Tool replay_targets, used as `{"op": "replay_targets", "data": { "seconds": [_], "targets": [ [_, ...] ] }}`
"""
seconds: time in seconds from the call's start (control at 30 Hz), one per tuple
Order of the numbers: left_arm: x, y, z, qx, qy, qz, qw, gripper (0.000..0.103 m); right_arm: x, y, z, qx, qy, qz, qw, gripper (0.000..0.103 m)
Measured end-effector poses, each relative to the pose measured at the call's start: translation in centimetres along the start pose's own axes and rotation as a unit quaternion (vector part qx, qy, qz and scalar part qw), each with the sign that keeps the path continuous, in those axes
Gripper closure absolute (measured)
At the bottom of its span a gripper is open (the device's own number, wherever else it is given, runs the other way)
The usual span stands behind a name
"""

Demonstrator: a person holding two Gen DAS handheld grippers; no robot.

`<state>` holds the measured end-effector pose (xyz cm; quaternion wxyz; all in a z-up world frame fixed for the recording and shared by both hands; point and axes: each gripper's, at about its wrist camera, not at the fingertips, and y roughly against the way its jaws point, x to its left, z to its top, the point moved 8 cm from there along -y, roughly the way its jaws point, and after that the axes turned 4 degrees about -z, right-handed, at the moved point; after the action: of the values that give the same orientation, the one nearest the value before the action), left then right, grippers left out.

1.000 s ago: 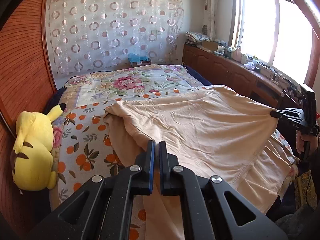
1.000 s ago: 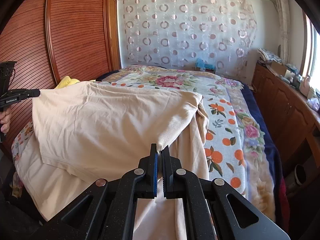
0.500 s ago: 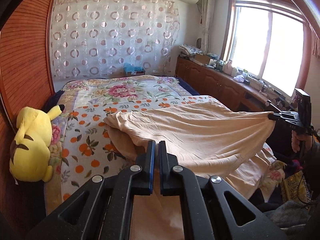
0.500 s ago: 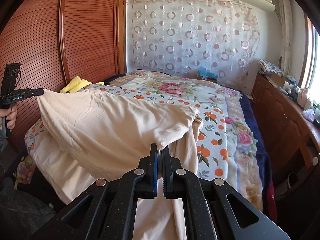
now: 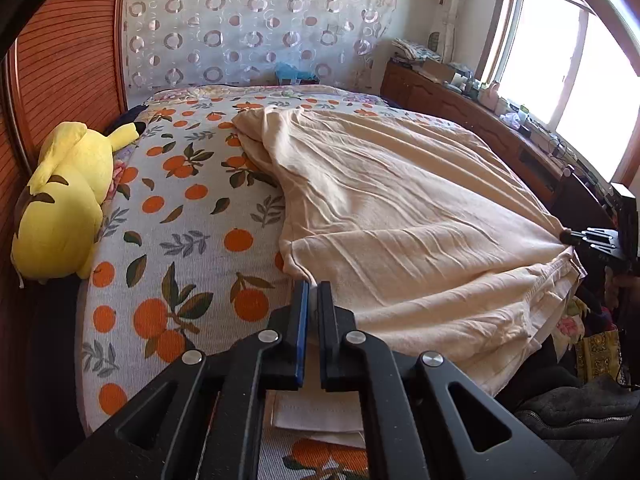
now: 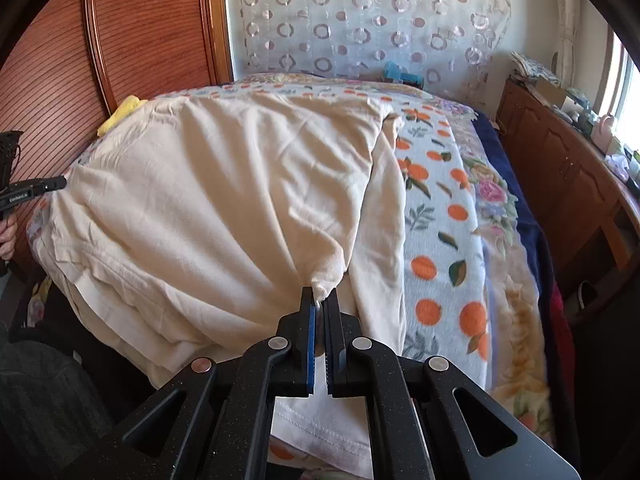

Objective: Fold small clothes

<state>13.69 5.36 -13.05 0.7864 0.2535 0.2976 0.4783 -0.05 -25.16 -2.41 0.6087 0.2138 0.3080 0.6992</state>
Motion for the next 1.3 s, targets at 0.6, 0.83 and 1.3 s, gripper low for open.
{"op": "replay_targets", "data": {
  "seconds": [0.6, 0.83, 1.3],
  "targets": [
    [0.1, 1.4, -1.4, 0.000, 0.003, 0.009, 1.0000, 0.084, 0.8, 2.2, -0.3, -0.019, -0.021, 0.015, 0.999, 0.100],
    [0.0, 1.2, -3.5, 0.024, 0.000, 0.040, 0.9989, 0.059, 0.9, 2.1, -0.2, -0.025, -0.017, 0.000, 1.000, 0.096],
    [-0.6, 1.4, -3.6, -0.006, 0.061, 0.023, 0.9978, 0.059, -0.4, 0.8, -1.3, -0.037, -0.039, -0.026, 0.998, 0.049]
  ]
}}
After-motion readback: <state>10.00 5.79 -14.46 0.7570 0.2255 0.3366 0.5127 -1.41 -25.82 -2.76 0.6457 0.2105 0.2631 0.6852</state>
